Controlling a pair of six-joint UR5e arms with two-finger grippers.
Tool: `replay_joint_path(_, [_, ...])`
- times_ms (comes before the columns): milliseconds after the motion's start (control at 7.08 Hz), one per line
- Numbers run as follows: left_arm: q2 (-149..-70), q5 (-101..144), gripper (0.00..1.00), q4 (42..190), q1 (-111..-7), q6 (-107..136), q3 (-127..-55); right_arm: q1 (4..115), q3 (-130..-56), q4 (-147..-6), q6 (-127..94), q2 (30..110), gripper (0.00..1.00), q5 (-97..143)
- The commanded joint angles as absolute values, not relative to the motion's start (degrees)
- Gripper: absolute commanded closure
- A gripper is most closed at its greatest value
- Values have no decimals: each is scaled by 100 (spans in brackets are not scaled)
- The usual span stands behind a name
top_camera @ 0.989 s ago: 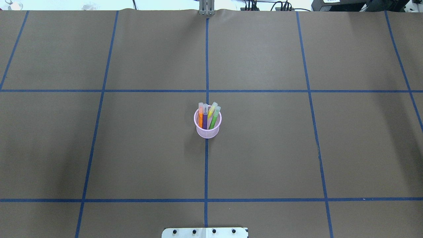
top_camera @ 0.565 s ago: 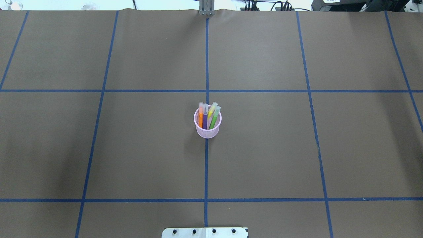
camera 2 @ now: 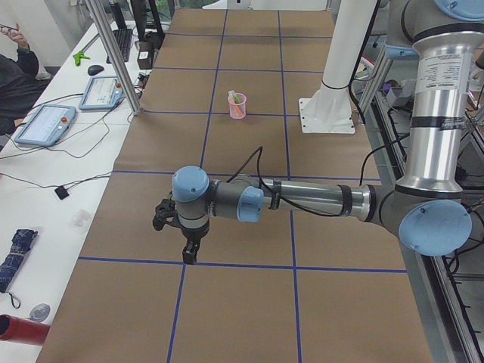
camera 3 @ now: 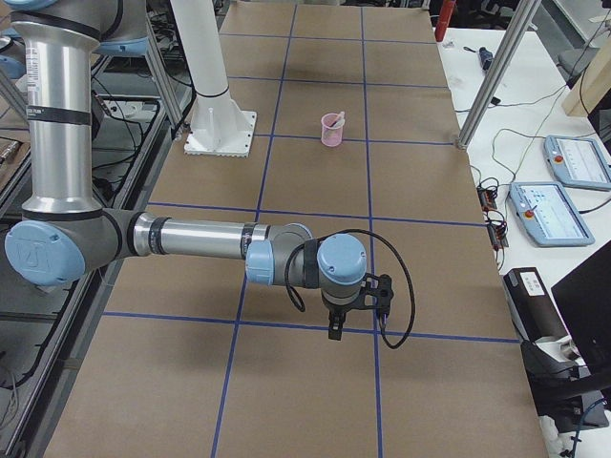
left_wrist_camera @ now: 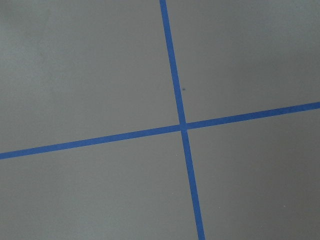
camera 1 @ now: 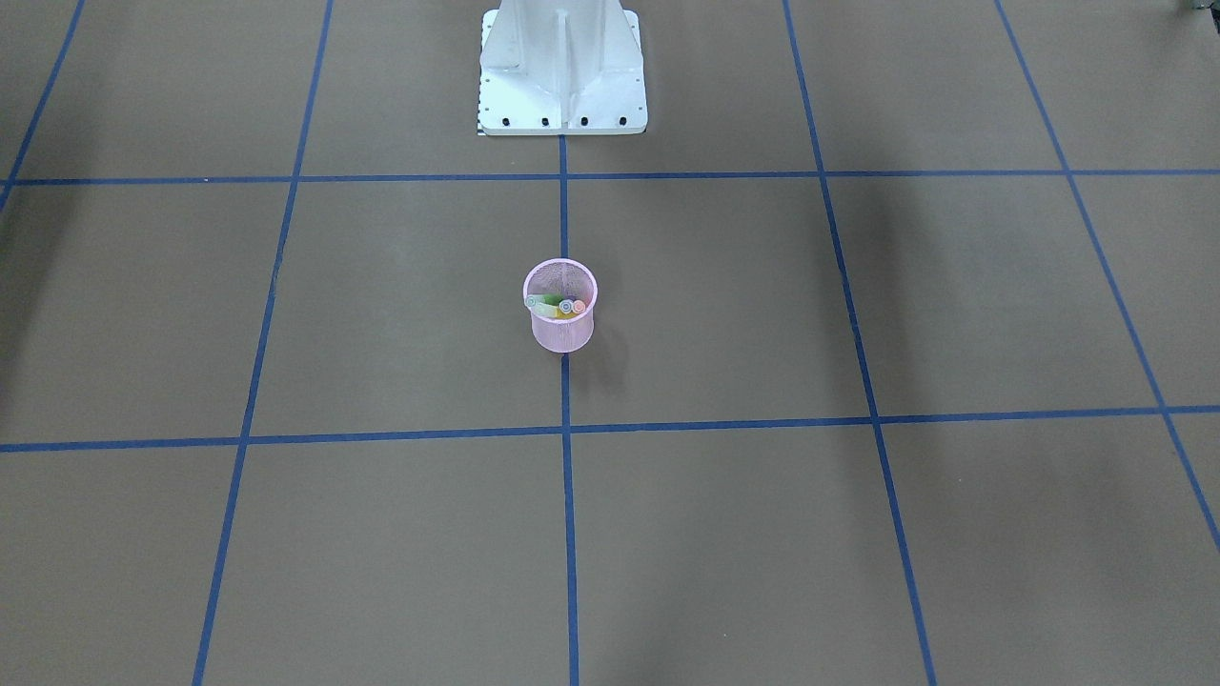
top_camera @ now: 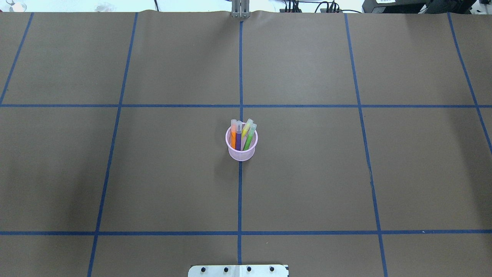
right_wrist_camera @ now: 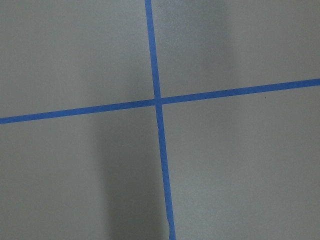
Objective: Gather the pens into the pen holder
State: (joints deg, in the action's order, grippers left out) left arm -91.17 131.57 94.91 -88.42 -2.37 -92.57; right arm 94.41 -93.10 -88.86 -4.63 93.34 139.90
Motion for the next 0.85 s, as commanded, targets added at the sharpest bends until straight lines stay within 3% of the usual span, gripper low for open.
replay_joint_path(0, [-9114, 13157, 0, 9492, -8842, -237, -9255, 9448, -9360, -8886, -457, 9343, 0, 13992])
replay_joint_path(706, [-9097, 13157, 0, 9492, -8842, -237, -9255, 9448, -9422, -8886, -466, 9343, 0, 13992])
